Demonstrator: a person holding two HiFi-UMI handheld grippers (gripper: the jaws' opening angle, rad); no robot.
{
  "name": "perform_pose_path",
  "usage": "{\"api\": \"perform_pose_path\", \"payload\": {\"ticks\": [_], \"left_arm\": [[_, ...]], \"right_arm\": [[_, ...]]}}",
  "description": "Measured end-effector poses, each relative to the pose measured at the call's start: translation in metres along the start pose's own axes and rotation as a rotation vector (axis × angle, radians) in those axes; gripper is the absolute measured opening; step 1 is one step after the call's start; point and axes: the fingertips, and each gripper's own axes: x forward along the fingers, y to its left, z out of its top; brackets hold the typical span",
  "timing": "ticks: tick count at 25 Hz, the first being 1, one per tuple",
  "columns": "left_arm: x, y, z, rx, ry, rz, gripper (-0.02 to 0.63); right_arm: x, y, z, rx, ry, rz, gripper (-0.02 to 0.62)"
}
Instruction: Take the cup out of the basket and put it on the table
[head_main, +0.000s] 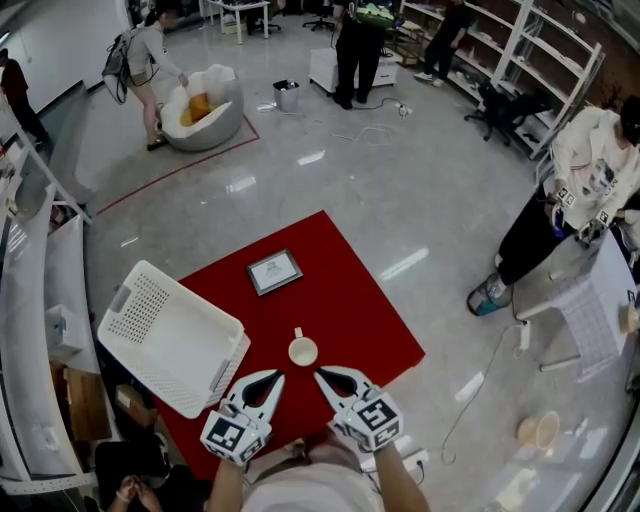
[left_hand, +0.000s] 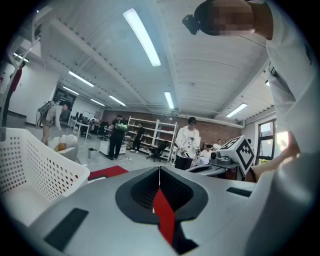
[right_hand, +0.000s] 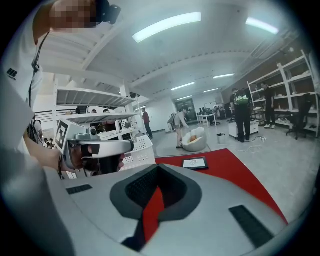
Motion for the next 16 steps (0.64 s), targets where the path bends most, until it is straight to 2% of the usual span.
{"api": "perform_pose_path", "payload": {"ticks": [16], "left_arm": [[-0.0046,-0.0020,-0.0012,-0.003,0.010,0.011,0.012]], "right_arm": [[0.0031,0.0075,-0.0061,-0.017,0.027,0.002,0.006]]}}
